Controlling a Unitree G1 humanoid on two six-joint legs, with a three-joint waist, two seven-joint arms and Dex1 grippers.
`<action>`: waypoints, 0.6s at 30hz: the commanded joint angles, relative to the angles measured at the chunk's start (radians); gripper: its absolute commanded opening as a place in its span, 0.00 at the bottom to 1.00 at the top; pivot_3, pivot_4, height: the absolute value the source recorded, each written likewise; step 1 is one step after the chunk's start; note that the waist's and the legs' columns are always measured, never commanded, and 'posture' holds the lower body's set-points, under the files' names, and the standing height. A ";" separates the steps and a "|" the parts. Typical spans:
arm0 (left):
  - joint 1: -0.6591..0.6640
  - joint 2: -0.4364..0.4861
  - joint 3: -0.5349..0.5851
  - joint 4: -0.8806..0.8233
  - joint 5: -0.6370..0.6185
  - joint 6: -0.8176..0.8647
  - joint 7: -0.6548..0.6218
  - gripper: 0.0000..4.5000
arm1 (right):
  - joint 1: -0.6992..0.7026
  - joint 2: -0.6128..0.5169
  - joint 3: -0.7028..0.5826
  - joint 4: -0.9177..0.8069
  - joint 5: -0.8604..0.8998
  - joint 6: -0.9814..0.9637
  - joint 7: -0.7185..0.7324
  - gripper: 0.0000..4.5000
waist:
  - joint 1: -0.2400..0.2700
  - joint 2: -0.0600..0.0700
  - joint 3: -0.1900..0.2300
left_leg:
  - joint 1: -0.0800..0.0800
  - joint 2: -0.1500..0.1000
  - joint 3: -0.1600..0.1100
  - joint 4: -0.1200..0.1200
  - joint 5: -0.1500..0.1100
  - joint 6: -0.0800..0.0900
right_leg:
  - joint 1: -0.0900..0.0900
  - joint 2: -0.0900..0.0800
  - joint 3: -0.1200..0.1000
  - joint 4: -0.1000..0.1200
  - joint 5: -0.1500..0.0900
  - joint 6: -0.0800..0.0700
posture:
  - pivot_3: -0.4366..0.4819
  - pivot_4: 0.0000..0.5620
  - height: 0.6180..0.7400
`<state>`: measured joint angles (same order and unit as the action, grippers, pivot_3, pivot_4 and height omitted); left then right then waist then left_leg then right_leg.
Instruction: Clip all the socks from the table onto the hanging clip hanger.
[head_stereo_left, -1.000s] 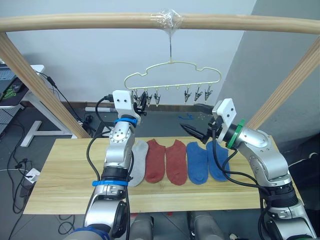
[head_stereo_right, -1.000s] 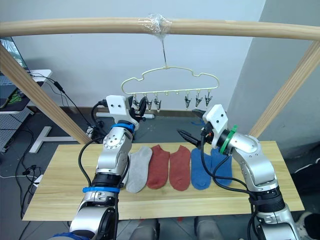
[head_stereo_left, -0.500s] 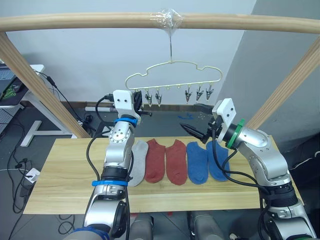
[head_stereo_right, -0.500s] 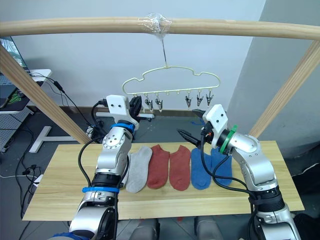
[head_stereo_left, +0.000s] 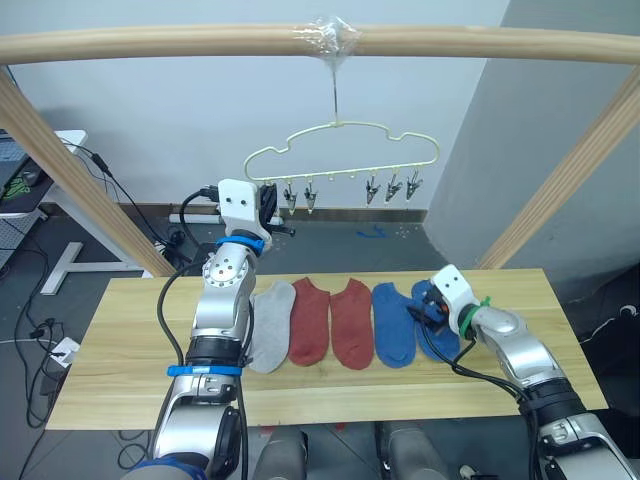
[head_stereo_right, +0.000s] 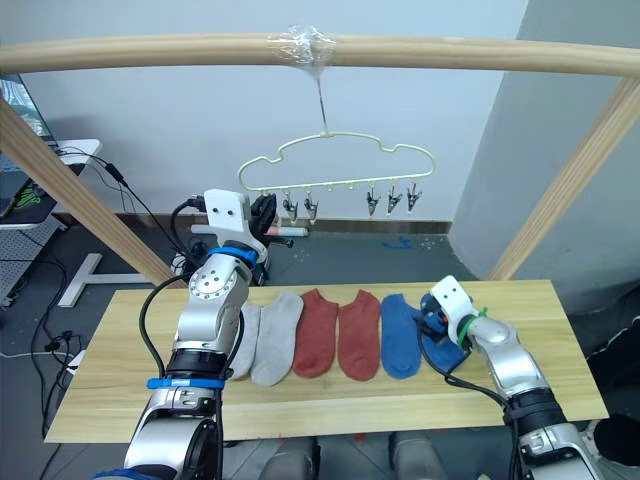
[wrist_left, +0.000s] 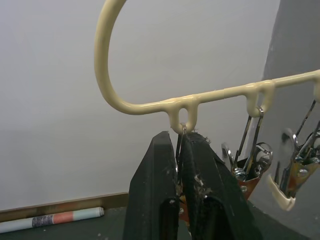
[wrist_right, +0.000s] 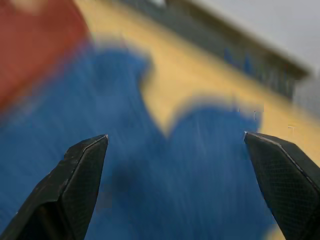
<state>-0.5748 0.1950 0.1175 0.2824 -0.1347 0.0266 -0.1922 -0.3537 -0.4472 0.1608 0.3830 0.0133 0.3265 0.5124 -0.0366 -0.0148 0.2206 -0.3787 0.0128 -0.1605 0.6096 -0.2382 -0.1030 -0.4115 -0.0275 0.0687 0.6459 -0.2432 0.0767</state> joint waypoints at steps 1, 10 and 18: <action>0.022 0.012 0.006 -0.063 -0.009 0.017 -0.009 0.00 | -0.049 -0.001 -0.019 0.045 -0.017 -0.048 -0.002 1.00 | -0.003 0.000 0.000 | 0.000 0.000 0.000 0.000 0.000 0.000 | 0.000 0.000 0.000 0.000 0.000 0.000 | 0.54 0.39 1.00; 0.075 0.013 0.006 -0.132 -0.007 0.056 -0.014 0.00 | -0.055 -0.011 0.006 0.177 -0.046 -0.053 0.067 1.00 | 0.004 0.000 0.000 | 0.001 0.000 0.000 0.000 0.000 0.000 | 0.001 0.000 0.000 0.000 0.000 0.000 | 0.55 0.38 1.00; 0.064 0.023 0.016 -0.125 -0.014 0.072 -0.022 0.00 | -0.038 -0.042 0.004 0.252 -0.064 -0.099 0.090 0.57 | 0.005 -0.001 0.000 | 0.006 0.000 0.000 0.001 0.000 0.000 | 0.007 0.000 0.000 0.000 -0.001 0.003 | 0.55 0.38 1.00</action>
<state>-0.5105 0.2053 0.1182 0.1720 -0.1378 0.0912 -0.2109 -0.4254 -0.4715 0.1606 0.6037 -0.0197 0.2226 0.6015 -0.0314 -0.0155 0.2202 -0.3728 0.0127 -0.1607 0.6103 -0.2382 -0.1030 -0.4046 -0.0275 0.0686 0.6457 -0.2442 0.0802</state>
